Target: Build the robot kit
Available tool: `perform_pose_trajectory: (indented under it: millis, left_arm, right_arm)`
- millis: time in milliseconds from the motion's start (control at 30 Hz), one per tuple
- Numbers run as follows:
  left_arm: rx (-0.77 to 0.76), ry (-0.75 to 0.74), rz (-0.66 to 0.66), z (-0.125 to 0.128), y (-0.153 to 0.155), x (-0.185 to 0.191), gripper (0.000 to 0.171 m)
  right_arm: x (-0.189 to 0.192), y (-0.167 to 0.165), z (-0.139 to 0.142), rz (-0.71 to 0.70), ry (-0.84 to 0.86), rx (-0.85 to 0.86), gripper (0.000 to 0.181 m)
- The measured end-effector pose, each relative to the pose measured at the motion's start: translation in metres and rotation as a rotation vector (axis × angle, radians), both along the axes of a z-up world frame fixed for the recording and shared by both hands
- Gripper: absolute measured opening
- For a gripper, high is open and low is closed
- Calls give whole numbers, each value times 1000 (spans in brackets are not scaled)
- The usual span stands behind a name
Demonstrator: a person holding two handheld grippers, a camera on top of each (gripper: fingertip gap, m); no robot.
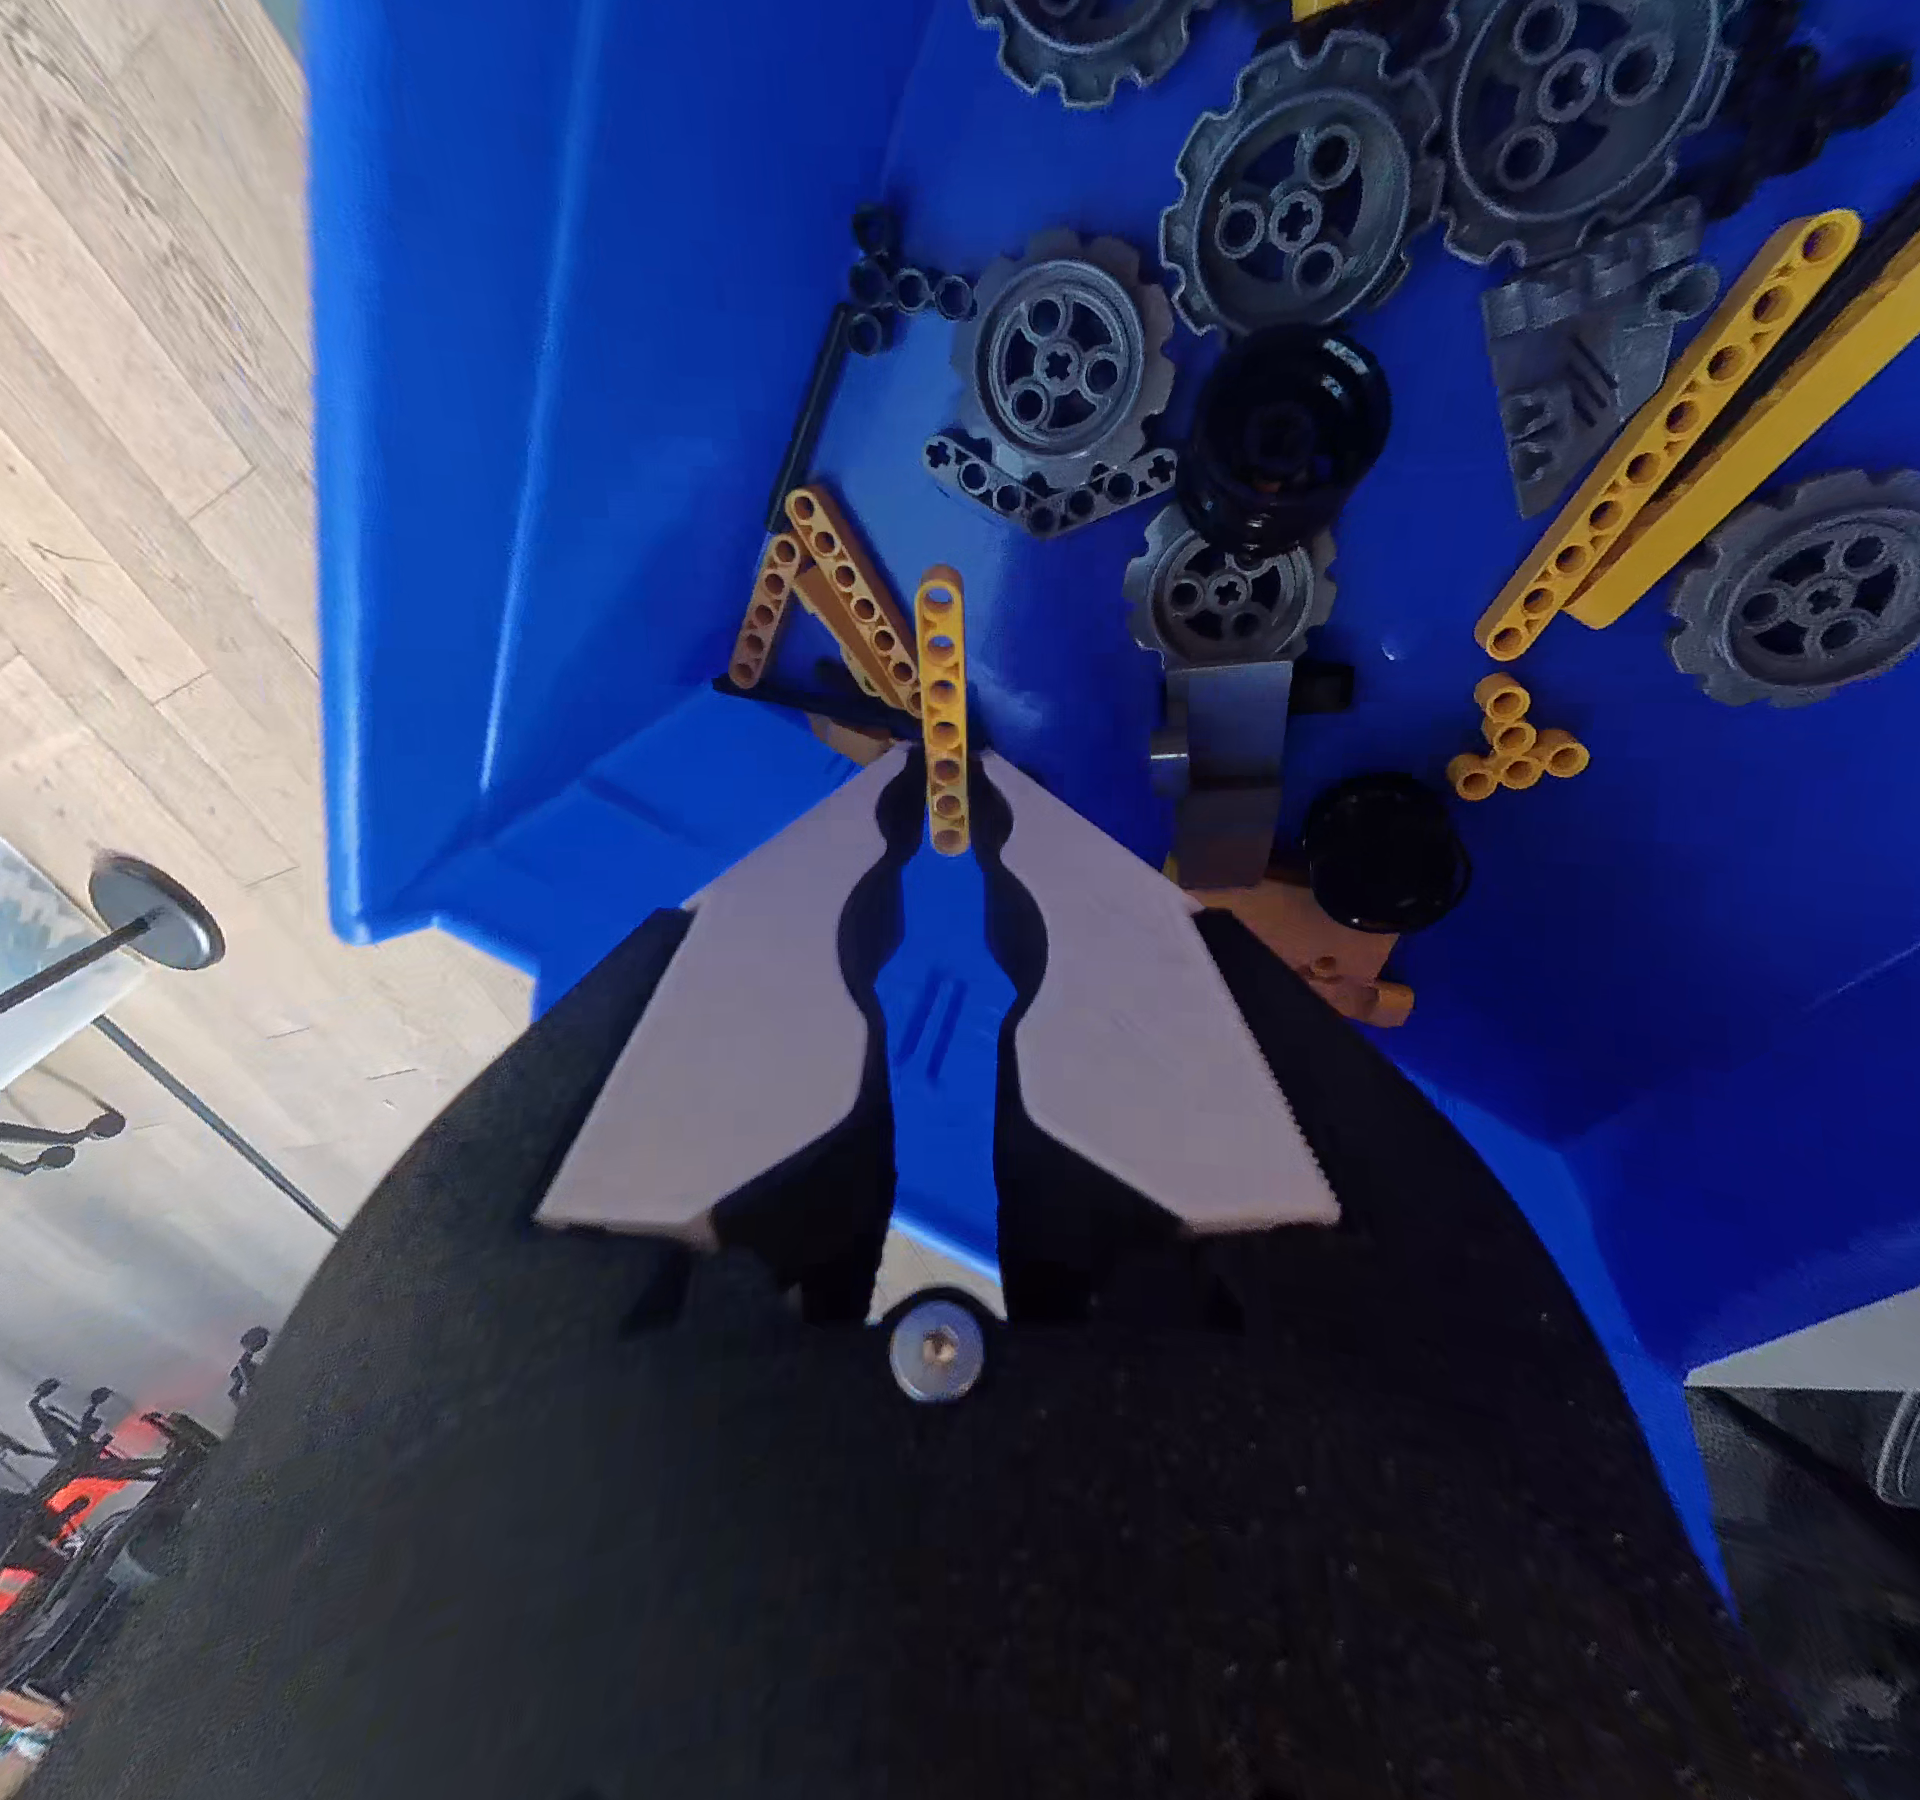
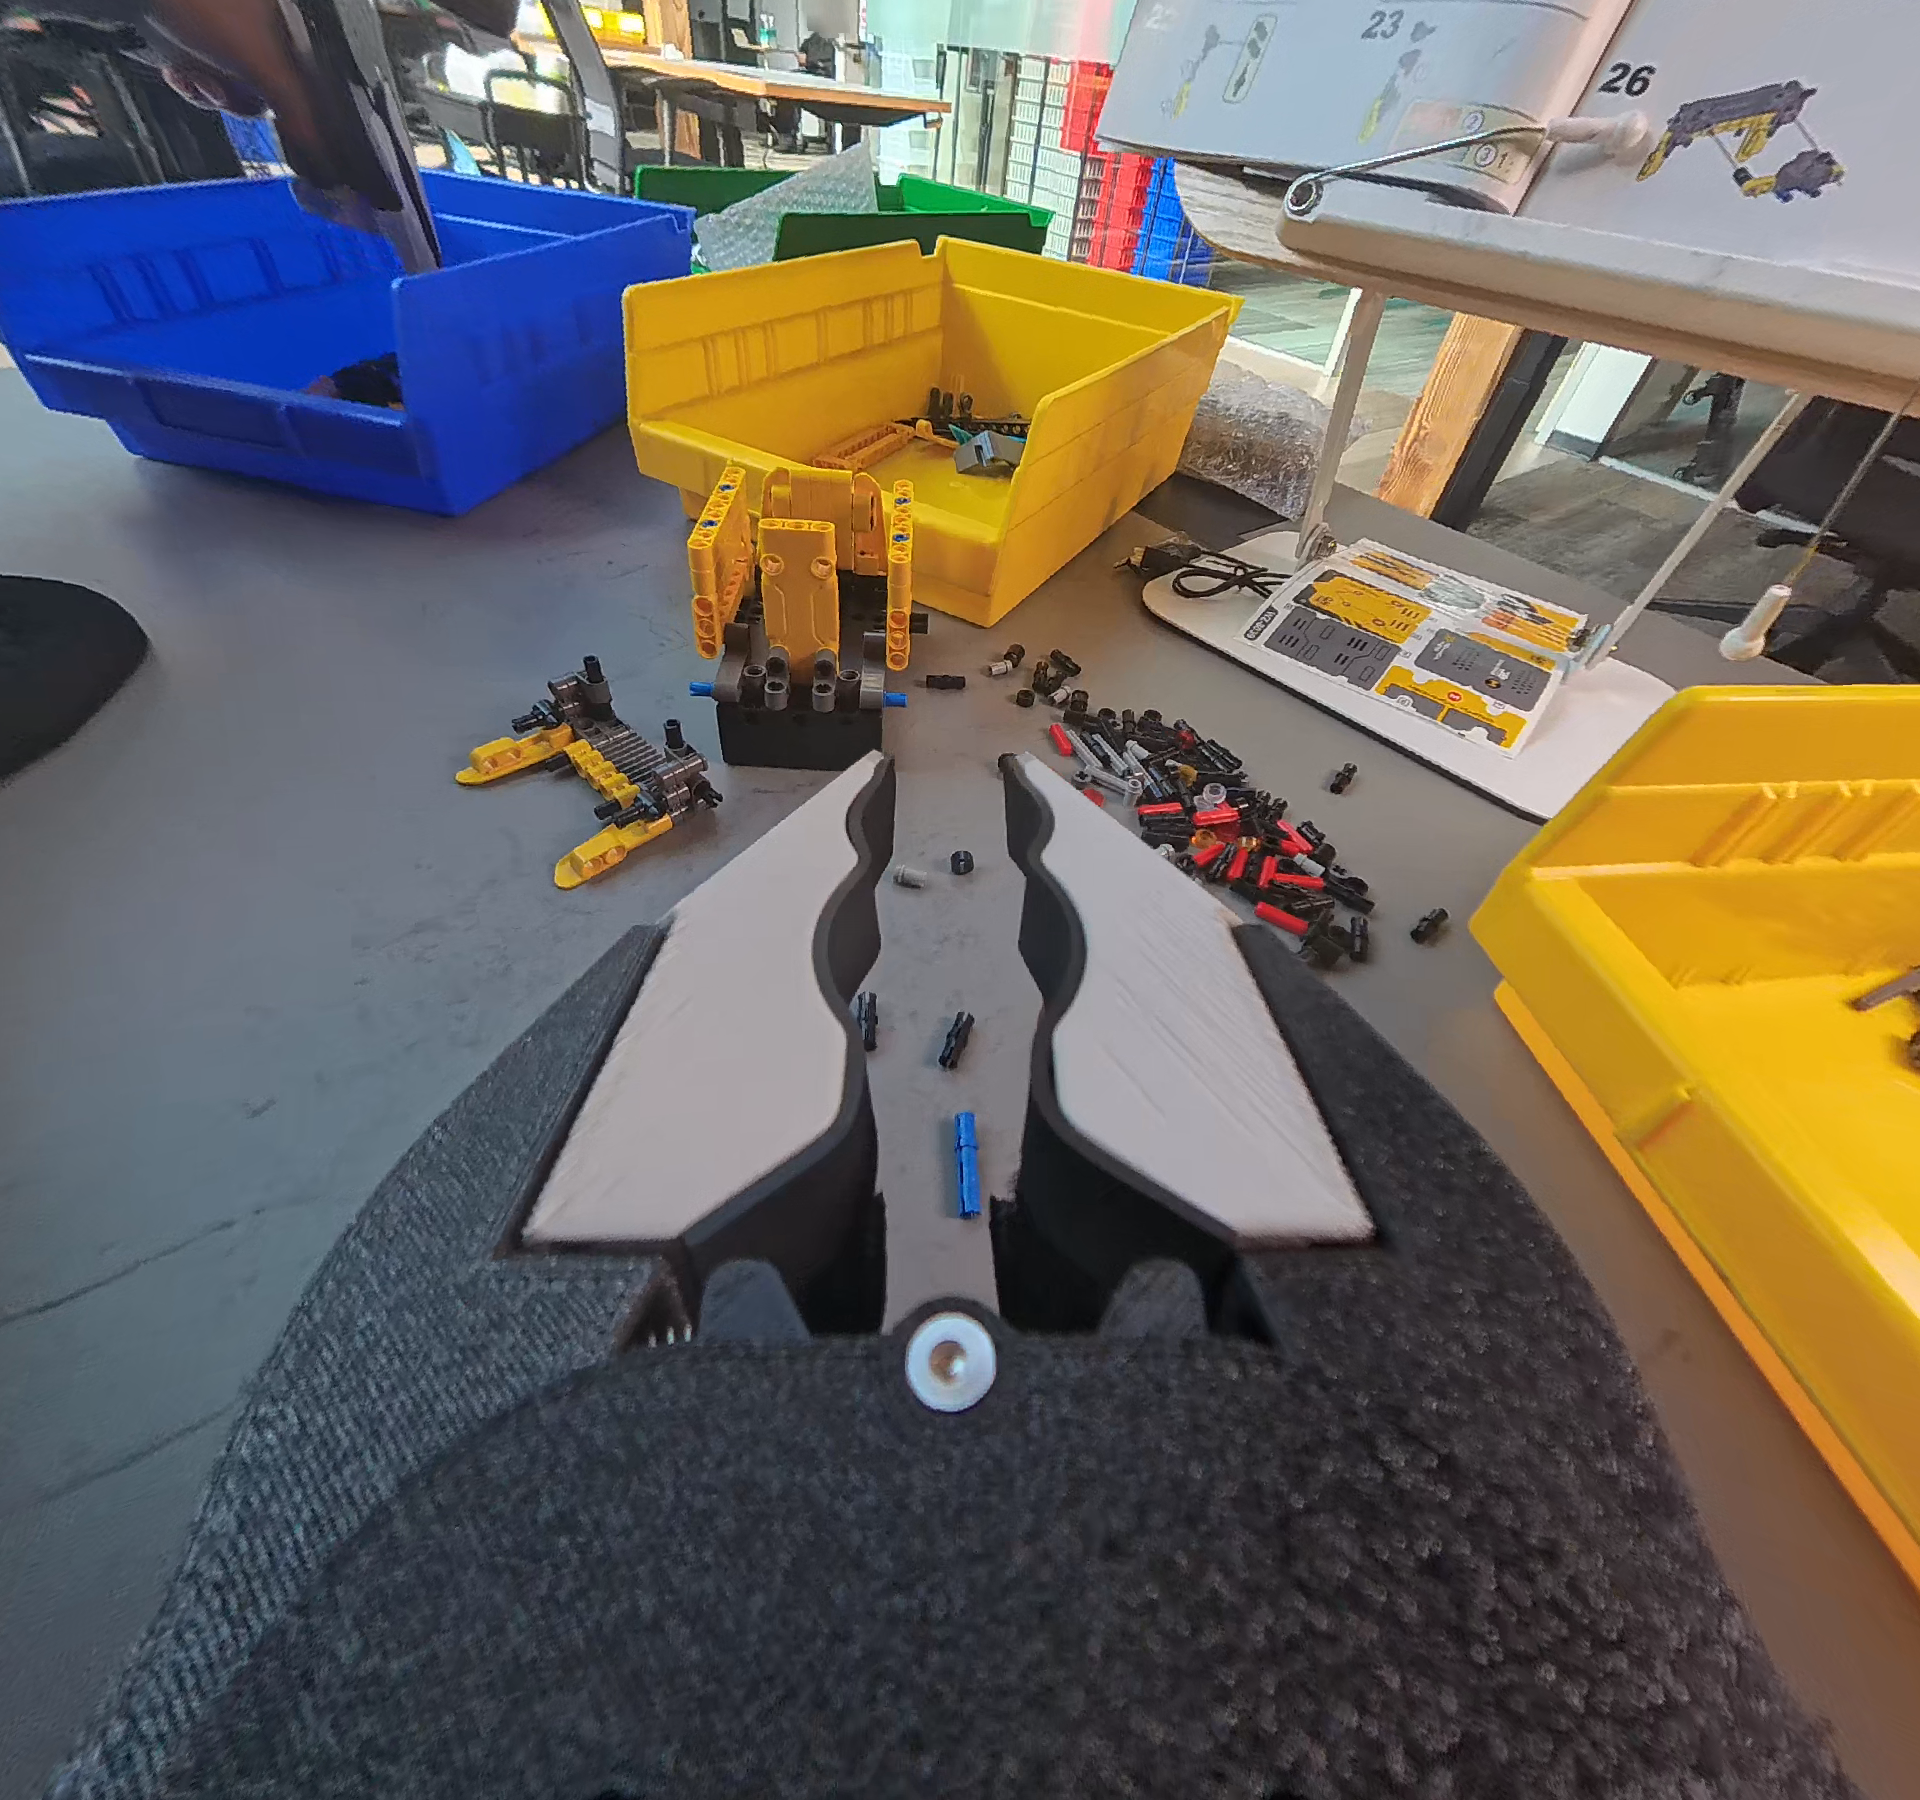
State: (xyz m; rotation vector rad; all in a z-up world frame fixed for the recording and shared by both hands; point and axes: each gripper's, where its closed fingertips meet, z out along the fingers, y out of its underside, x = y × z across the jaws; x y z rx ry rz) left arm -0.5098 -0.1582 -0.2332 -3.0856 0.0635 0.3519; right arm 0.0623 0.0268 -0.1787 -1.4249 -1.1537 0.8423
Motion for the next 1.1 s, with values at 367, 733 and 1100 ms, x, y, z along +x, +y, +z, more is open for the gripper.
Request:
perform_pose_trajectory:
  millis: [367,733,1100]
  left_arm:
    - [276,89,-256,92,40,90,6]
    - [313,-223,-927,35,56,392,7]
    - [192,-449,-1200,-43,48,522,7]
  right_arm:
    - [4,-1,8,2,38,7,20]
    - [13,12,14,-54,79,-6,20]
    - [4,-5,4,39,19,46,20]
